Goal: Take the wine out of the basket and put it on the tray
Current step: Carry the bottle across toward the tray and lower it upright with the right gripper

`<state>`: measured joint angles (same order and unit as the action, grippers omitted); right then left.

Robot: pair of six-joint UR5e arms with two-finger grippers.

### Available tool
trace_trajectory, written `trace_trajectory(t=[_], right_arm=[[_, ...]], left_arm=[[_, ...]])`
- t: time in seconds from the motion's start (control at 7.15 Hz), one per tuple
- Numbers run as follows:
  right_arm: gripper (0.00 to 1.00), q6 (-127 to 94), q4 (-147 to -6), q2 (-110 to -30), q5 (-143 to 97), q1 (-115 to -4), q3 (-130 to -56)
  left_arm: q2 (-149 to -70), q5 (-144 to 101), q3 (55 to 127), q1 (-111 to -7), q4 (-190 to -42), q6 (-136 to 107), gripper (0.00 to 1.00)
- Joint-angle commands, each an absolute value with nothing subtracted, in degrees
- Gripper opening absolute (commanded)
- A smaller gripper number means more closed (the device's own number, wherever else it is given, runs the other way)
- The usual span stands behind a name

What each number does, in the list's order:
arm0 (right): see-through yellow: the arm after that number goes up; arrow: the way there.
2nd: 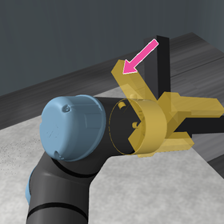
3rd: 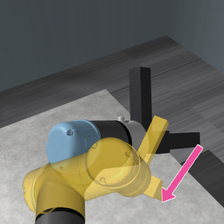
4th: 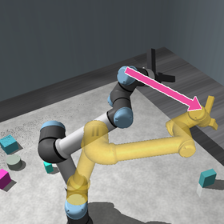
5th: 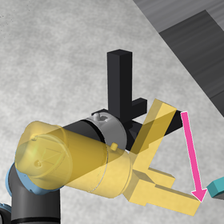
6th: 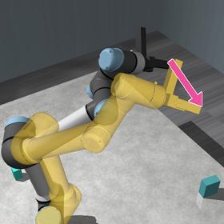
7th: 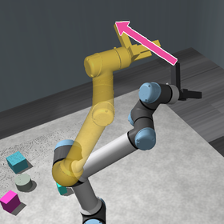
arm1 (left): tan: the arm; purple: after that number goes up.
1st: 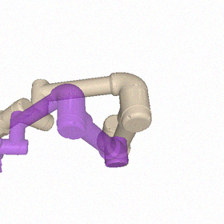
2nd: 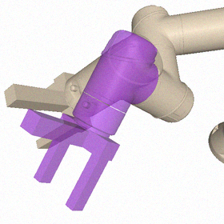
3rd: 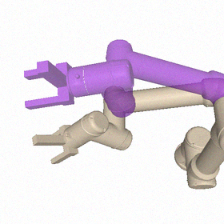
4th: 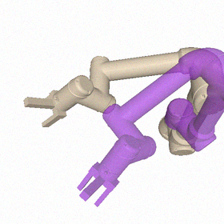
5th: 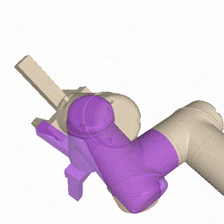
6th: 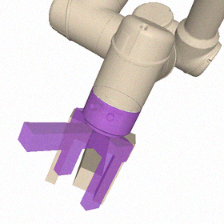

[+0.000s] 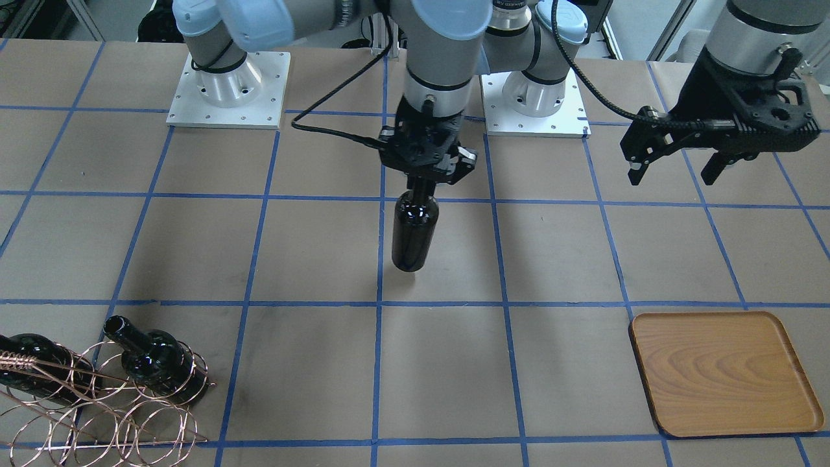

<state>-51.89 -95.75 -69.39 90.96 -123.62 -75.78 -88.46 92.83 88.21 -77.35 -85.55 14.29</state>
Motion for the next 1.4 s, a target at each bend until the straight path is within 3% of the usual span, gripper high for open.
trace_trajectory(t=[0.0, 0.84, 1.26], right_arm=[[0.18, -58.96, -95.89, -63.29, 89.4, -128.49, -68.84], [0.18, -63.63, -96.24, -59.77, 87.1, -130.34, -64.7], [0.23, -63.63, -96.42, -59.06, 87.1, -130.34, -64.6]], left_arm=[[-88.24, 92.81, 88.33, -75.85, -85.78, 16.08, 1.0], [-87.98, 93.08, 88.42, -75.5, -86.4, 16.17, 1.0], [-88.15, 92.99, 88.42, -75.59, -86.31, 16.17, 1.0]])
